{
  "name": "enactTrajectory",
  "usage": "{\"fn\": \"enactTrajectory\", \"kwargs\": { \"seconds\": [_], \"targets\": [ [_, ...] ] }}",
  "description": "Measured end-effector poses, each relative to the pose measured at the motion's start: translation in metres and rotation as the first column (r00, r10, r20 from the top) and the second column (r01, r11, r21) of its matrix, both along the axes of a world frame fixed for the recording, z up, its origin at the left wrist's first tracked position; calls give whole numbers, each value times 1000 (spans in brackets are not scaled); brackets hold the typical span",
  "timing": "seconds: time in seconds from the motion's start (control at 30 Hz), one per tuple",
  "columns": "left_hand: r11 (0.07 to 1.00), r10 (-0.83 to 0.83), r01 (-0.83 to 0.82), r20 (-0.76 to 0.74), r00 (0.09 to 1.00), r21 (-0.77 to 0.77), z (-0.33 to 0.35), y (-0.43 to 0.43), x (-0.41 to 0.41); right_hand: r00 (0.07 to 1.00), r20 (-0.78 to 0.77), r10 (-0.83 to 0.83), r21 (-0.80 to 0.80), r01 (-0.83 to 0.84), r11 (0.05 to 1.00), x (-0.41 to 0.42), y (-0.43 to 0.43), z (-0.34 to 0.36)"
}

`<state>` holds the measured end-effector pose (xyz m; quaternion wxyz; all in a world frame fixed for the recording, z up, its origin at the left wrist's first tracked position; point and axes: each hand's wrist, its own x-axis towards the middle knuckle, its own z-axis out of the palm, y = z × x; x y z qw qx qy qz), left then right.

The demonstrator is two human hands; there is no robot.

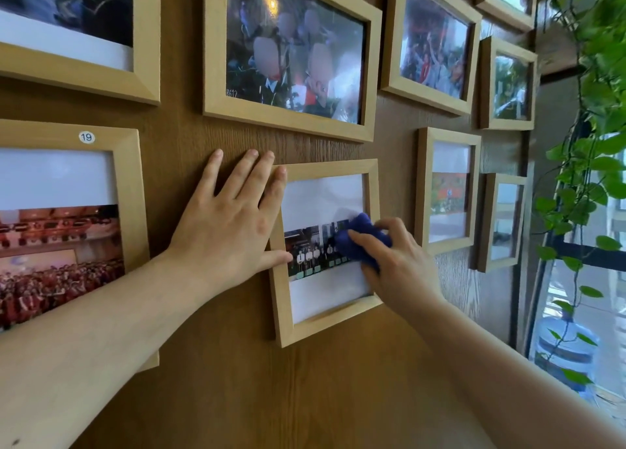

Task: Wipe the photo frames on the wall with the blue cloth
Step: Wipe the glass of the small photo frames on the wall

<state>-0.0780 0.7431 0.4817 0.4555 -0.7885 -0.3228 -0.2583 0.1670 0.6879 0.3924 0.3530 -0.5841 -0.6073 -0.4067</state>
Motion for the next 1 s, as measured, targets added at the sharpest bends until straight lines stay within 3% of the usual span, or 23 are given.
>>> {"fn": "enactTrajectory", "kwargs": {
  "seconds": [0.13, 0.37, 0.63, 0.87, 1.0],
  "targets": [
    [1000, -9, 9, 6, 1000, 1, -1, 1, 1, 1000, -13, -20, -25, 19, 1000, -4, -4, -6],
    [1000, 0, 0, -2, 1000, 14, -1, 1, 1, 952, 269, 144, -188, -95, 978, -38, -1, -29],
    [1000, -10, 10, 7, 1000, 12, -2, 3, 1, 971, 238, -27, -252, 89, 964, 11, -22, -35],
    [1000, -12, 13, -3, 1000, 14, 0, 1, 0, 924, 326, 201, -324, -90, 942, -38, -9, -39],
    [1000, -7, 7, -4, 1000, 13, 0, 1, 0, 912, 350, 213, -334, -91, 938, -34, -7, -38]
  ]
}}
